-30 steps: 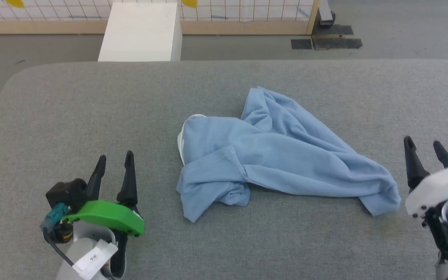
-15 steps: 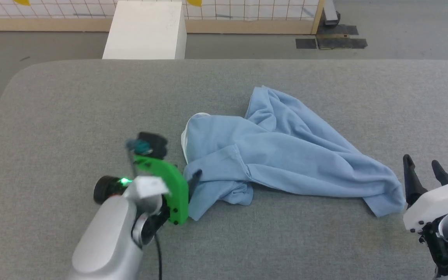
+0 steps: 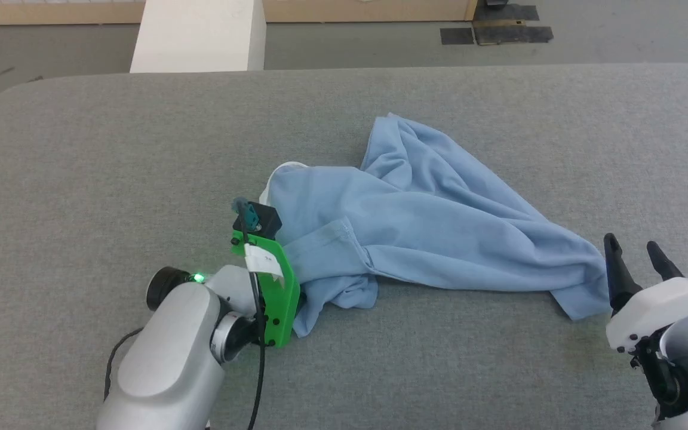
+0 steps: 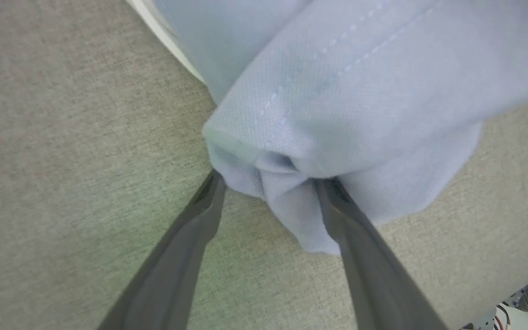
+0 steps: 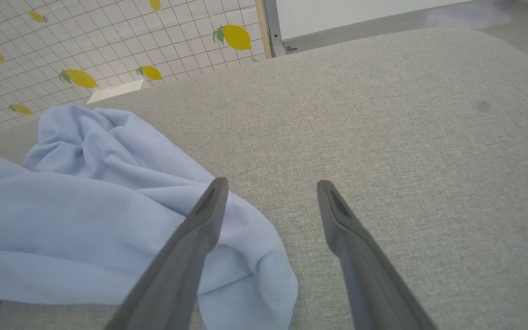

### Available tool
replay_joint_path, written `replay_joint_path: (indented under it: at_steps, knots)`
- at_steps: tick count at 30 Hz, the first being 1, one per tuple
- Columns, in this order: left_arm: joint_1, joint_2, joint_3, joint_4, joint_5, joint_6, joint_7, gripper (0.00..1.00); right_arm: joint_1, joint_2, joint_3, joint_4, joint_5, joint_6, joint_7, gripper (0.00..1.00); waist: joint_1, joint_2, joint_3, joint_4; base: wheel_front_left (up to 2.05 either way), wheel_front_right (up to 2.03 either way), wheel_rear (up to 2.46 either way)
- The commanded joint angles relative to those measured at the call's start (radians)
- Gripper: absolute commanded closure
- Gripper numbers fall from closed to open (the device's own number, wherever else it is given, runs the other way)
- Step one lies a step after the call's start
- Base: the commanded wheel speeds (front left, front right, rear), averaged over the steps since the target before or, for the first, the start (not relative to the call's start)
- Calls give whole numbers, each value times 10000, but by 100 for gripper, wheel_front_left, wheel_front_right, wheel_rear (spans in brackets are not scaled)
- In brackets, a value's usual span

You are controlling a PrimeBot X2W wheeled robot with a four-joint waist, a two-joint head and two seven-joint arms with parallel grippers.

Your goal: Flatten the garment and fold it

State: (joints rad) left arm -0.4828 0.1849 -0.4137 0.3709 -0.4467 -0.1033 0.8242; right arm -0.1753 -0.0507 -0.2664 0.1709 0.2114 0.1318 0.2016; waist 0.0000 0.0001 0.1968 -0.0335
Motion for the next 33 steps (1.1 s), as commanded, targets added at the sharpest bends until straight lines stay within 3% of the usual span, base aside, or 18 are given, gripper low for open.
replay_joint_path:
  at_steps: [1,2,3,10,15,21,25,29,33]
  knots:
    - [-72,-46,-122,143,-147,-77,-36,54,-168,4,-6,44,32,-11,-82,0,0,-1,32,-41,0,0,0]
    - [-64,-78,-156,193,-241,-108,-112,82,-182,4,-8,68,29,-11,-97,0,0,-1,39,-49,0,0,0]
    - [-55,-88,-178,251,-310,-127,-148,100,-189,4,-9,89,26,-11,-106,0,0,-1,35,-54,0,0,0]
    - [-126,44,-245,290,-888,-236,-769,100,-135,4,9,248,-14,-11,-171,0,0,-1,-151,72,0,0,0]
    - [-119,266,467,-94,-1363,-150,-1545,100,-111,4,94,330,-4,-11,-191,0,0,-1,-313,187,0,0,0]
    - [332,805,1776,-1209,-1721,568,-2478,100,-40,5,137,335,-86,-11,-151,0,0,-1,-478,424,0,0,0]
    - [1253,1206,2861,-1789,-1946,1399,-2971,100,-42,5,268,345,-63,-11,-110,0,0,-1,-469,508,0,0,0]
    - [2364,1181,3584,-1843,-2394,1914,-3160,100,-59,5,360,350,-23,-11,-97,0,0,-1,-379,559,0,0,0]
    - [3382,903,3840,-1408,-2863,2142,-3029,100,-131,5,448,363,-7,-11,-95,0,0,-1,-260,538,0,0,0]
